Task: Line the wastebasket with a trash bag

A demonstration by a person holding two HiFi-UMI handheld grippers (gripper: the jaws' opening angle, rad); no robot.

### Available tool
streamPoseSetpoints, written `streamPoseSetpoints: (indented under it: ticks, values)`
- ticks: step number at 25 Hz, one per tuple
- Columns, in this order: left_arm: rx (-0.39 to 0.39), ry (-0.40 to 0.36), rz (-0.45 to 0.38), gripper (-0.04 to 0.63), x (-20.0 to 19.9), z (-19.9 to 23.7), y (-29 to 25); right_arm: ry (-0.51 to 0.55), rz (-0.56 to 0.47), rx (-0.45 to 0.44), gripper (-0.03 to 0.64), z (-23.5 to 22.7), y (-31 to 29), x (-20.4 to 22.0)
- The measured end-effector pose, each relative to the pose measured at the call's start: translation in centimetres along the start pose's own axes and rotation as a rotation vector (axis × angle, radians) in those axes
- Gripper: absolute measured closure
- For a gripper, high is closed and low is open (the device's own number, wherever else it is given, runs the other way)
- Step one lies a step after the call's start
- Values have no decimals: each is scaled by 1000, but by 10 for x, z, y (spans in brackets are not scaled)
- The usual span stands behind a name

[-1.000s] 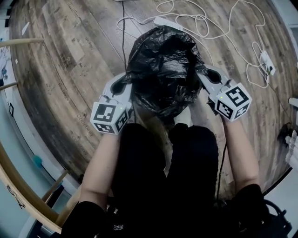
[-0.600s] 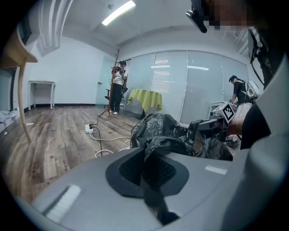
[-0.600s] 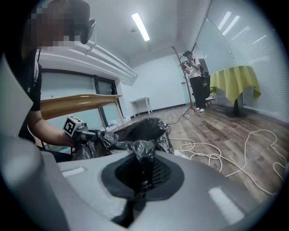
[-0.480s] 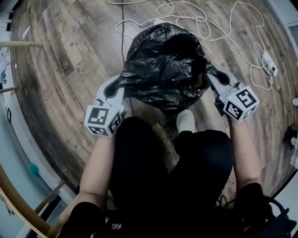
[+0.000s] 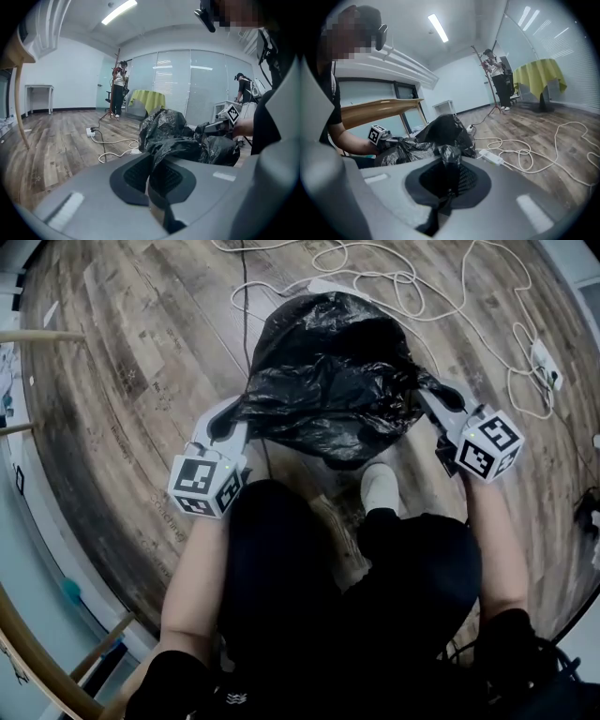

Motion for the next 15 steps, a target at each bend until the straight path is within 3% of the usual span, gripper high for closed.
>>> streamPoseSetpoints:
  ticks: [9,15]
  values:
    - [63,-23,3,594,16,7,3,-28,26,7,615,-11,5,20]
    - [200,-74,-42,594,26,-2,-7,-51,89,11,615,-22,-2,41]
Point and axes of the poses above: the fingertips, and each gripper's own axes: y backward along the fingers, z to its left, x out of its underside, the point moved 4 cm from there along y, backward along the fingers, and after that the axes turned 6 degrees about -y, right-handed, at the moved point
